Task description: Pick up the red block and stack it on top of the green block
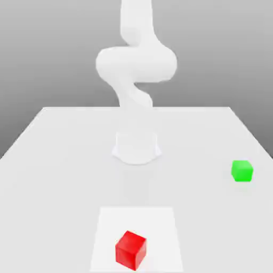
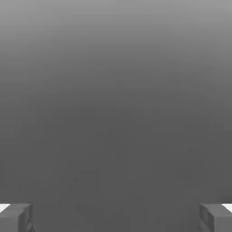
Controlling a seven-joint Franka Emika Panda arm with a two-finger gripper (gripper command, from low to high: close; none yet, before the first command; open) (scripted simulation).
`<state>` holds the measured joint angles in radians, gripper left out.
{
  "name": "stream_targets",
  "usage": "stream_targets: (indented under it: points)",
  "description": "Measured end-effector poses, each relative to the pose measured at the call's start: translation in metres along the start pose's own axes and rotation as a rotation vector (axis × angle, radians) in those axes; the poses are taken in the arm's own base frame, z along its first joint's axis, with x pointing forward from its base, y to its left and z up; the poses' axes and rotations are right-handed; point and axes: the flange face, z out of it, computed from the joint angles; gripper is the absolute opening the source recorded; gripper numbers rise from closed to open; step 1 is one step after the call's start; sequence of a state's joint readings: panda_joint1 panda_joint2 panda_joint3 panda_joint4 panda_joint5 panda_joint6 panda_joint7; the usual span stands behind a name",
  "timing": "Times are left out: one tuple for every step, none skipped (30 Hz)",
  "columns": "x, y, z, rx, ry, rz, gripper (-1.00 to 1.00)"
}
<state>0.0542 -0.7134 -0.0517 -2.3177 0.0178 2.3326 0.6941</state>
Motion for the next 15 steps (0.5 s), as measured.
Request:
stream_targets:
  points:
    - [0.001,0.003,0.021,-0.006,-0.036,-0.035,0.0]
    - [0.0,0.005,0.042,-0.012,-0.07,-0.069,0.0]
    - [-0.001,0.008,0.062,-0.017,-0.102,-0.102,0.0]
    - [-0.003,0.012,0.082,-0.023,-0.134,-0.134,0.0]
    - [-0.006,0.015,0.101,-0.028,-0.164,-0.167,0.0]
    - [-0.009,0.019,0.12,-0.034,-0.194,-0.2,0.0]
    - [-0.014,0.023,0.139,-0.04,-0.224,-0.232,0.0]
    - [-0.019,0.027,0.158,-0.046,-0.253,-0.265,0.0]
    - [-0.024,0.032,0.176,-0.052,-0.281,-0.298,0.0]
    - [-0.03,0.037,0.193,-0.058,-0.31,-0.331,0.0]
    - [-0.037,0.042,0.211,-0.064,-0.337,-0.364,0.0]
    - [-0.044,0.048,0.227,-0.071,-0.364,-0.397,0.0]
    - [-0.051,0.055,0.244,-0.078,-0.391,-0.431,0.0]
    - [-0.059,0.061,0.259,-0.085,-0.417,-0.464,0.0]
    - [-0.067,0.068,0.274,-0.093,-0.443,-0.498,0.0]
